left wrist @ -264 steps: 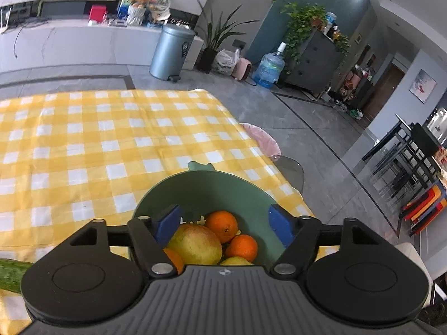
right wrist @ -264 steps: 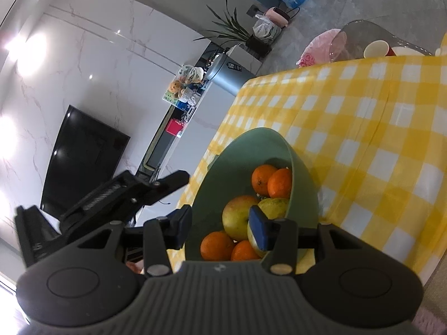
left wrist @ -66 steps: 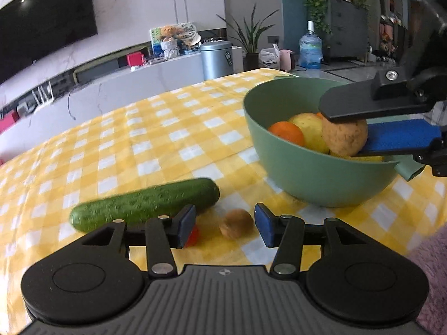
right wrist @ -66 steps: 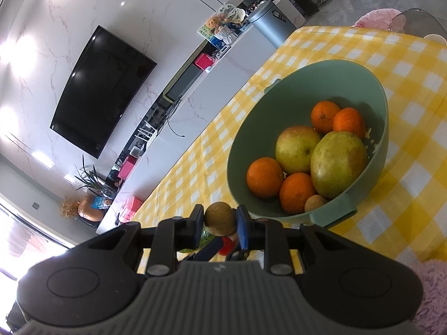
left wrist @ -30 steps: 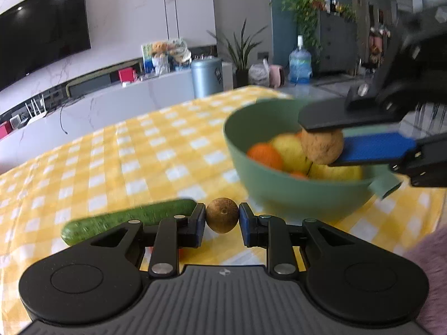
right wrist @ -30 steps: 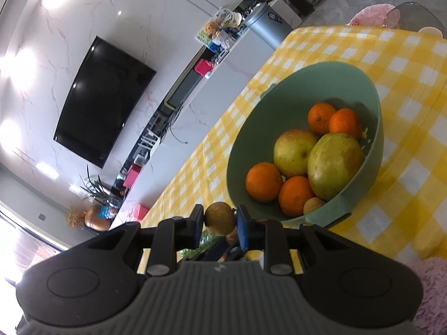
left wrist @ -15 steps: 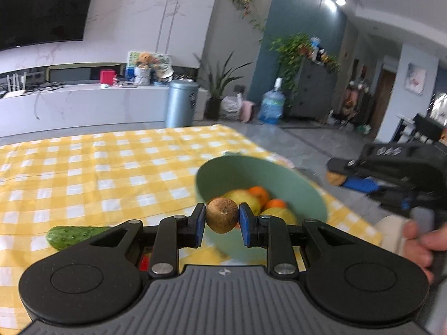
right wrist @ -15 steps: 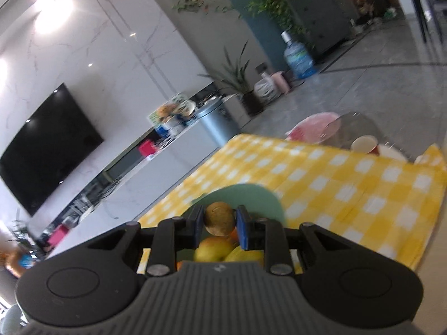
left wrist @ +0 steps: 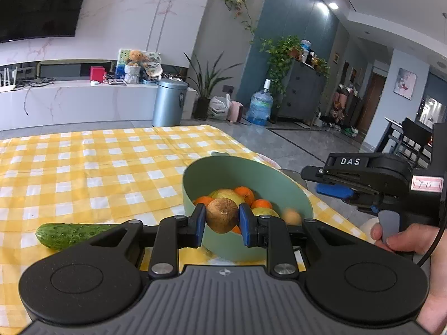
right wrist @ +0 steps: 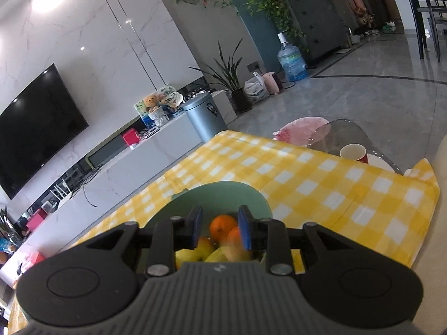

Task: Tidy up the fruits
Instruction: 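Carry the kiwi into the colander while the right tool carries its kiwi there, then open both tools to drop the kiwis into the green colander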

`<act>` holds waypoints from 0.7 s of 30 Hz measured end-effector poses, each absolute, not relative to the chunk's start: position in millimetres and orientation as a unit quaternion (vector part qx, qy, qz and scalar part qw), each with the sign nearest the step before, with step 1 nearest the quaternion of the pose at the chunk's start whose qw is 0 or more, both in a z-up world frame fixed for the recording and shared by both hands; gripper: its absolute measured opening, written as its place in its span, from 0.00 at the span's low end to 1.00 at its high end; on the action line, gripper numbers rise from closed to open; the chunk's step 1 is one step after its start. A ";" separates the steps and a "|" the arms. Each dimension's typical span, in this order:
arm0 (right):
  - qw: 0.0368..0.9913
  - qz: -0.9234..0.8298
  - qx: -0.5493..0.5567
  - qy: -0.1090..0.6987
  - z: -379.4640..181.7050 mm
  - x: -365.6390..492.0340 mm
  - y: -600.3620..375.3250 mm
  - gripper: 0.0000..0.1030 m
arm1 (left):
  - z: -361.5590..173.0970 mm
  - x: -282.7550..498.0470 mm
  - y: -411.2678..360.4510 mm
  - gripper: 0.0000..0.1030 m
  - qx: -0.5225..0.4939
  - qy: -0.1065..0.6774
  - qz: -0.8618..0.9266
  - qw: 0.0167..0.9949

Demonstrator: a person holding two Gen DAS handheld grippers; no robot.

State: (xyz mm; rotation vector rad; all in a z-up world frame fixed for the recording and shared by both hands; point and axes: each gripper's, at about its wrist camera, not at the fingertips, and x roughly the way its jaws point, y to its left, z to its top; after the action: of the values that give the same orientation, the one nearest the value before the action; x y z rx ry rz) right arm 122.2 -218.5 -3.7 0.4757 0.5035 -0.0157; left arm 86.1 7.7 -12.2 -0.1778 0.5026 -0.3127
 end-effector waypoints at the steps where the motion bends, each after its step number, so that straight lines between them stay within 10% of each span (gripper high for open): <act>1: 0.942 -0.013 0.230 0.245 -3.1 121.6 -218.1 0.35 | -12.1 86.2 7.8 0.27 -0.088 0.245 -0.149 0.954; 21: 0.929 0.008 0.281 0.239 -7.6 118.0 -230.0 0.40 | -2.3 182.2 -16.7 0.27 -0.122 0.271 -0.182 0.937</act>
State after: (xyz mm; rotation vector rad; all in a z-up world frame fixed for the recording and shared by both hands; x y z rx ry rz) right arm 118.0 -230.0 -7.6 0.5755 0.4899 0.0158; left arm 182.2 -16.8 -2.3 -0.2495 0.5544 -0.3708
